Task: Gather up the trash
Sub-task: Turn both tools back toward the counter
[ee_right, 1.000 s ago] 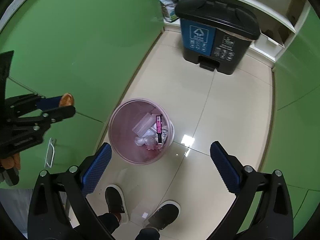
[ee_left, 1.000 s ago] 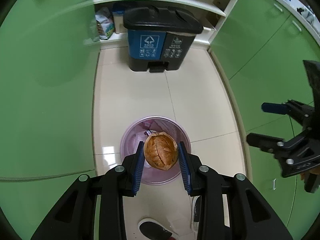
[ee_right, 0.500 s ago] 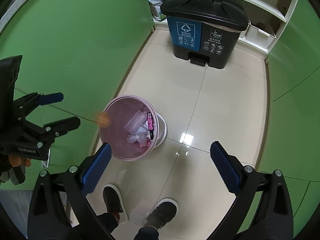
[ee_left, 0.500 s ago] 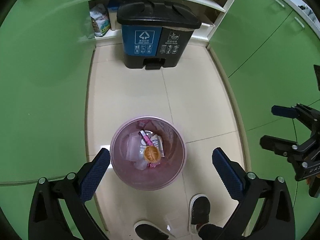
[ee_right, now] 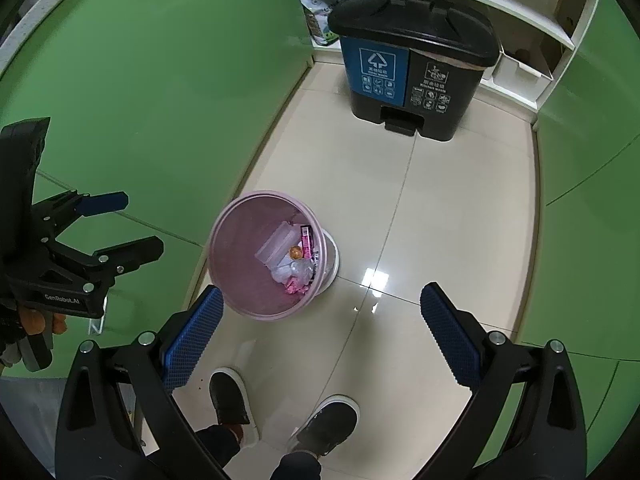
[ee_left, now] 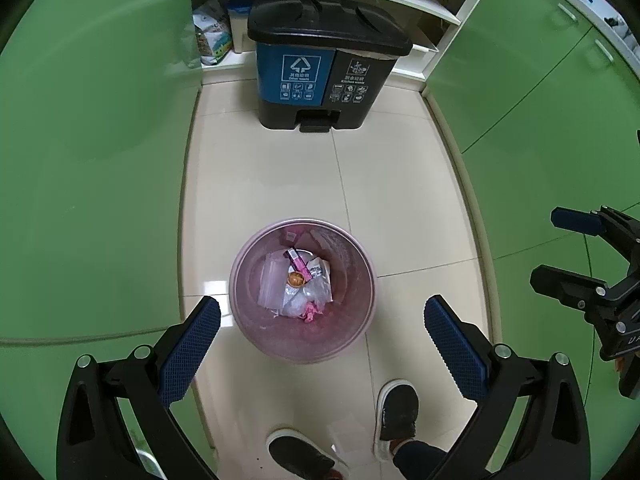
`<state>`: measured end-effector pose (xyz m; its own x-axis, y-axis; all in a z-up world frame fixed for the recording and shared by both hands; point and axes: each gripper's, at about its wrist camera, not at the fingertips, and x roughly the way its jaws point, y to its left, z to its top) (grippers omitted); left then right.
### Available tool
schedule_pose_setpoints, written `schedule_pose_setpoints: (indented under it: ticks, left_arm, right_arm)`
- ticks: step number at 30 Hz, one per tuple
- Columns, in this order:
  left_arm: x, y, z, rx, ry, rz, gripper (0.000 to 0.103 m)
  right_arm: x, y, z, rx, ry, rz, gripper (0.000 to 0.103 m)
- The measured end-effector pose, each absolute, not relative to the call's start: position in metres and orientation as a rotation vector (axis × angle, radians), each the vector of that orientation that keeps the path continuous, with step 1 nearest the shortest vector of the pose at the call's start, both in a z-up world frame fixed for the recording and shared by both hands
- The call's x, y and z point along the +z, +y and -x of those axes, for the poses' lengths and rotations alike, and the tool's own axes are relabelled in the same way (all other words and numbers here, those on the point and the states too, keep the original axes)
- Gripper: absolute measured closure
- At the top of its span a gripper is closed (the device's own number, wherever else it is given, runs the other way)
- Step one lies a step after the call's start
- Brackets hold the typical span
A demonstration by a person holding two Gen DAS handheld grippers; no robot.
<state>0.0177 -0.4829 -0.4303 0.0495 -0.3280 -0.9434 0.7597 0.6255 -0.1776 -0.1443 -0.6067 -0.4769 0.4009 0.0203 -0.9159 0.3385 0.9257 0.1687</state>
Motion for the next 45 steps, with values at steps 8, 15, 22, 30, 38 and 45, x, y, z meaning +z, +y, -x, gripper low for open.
schedule_pose_setpoints:
  ticks: [8,15,22,30,38,45]
  left_arm:
    - [-0.341,-0.452,-0.002,-0.847,1.242,-0.376,0.005]
    - [-0.229,-0.407,0.014,-0.788,1.194,-0.305,0.005]
    - [-0.131,-0.346,0.031,-0.684,1.125,-0.2,0.005]
    - [-0.063,-0.253,0.042,-0.509,1.042,-0.087,0.005]
    - [-0.031,-0.136,0.048,-0.33,0.992,-0.018,0.005]
    - [-0.014,-0.053,0.047,-0.204,0.96,0.016,0.005]
  right_arm:
    - [-0.382,-0.58,0.159,-0.178,1.106,-0.314,0.006]
    - [-0.268,-0.55,0.176,-0.121,1.056,-0.26,0.006]
    - [-0.17,-0.508,0.185,-0.03,0.996,-0.199,0.004]
    - [-0.107,-0.434,0.166,0.124,0.95,-0.096,0.004]
    - [-0.071,-0.332,0.13,0.288,0.899,-0.043,0.004]
    - [-0.055,-0.244,0.104,0.405,0.873,0.0,0.004]
